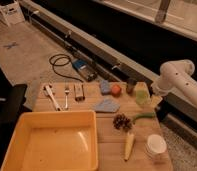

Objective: Stack cups into tray

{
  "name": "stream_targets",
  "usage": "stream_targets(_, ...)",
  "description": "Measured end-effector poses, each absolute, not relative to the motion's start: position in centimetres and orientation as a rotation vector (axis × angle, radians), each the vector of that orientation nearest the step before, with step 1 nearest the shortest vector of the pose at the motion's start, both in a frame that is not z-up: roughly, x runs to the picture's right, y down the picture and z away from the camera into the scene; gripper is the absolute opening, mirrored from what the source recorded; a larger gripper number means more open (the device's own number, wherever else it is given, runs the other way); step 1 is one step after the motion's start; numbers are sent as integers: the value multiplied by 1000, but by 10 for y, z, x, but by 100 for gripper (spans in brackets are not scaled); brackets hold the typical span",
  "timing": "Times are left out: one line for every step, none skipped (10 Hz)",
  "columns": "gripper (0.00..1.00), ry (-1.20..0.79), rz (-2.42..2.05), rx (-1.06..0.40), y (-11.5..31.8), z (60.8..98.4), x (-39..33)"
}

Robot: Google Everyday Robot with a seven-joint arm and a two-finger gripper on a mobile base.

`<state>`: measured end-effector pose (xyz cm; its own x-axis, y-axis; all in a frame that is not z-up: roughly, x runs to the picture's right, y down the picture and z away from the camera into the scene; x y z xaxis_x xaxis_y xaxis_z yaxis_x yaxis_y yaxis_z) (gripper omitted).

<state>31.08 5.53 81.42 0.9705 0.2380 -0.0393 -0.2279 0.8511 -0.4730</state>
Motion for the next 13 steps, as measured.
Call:
stream_targets(80,-41,228,-509,58,814,302)
stream_targets(80,-60,217,-525,62,814,297)
stream_targets(80,-95,201,-556,70,810,291)
stream_targets(80,-111,192,-570,73,809,287)
stream_targets(80,-122,183,-582,75,810,284)
stream_targets(80,-130,174,-598,77,813,282)
stream_targets(80,-134,170,-611,78,816,280)
stream_targets(80,-134,165,-620,78,820,279)
stream_targets(80,-132,161,-629,77,827,278)
stream_targets(80,-127,160,-636,76,834,278)
stream_targets(80,-120,165,-645,74,843,280)
stream_targets(80,-118,168,-652,73,850,279)
stream_targets(80,-116,175,-664,74,858,279)
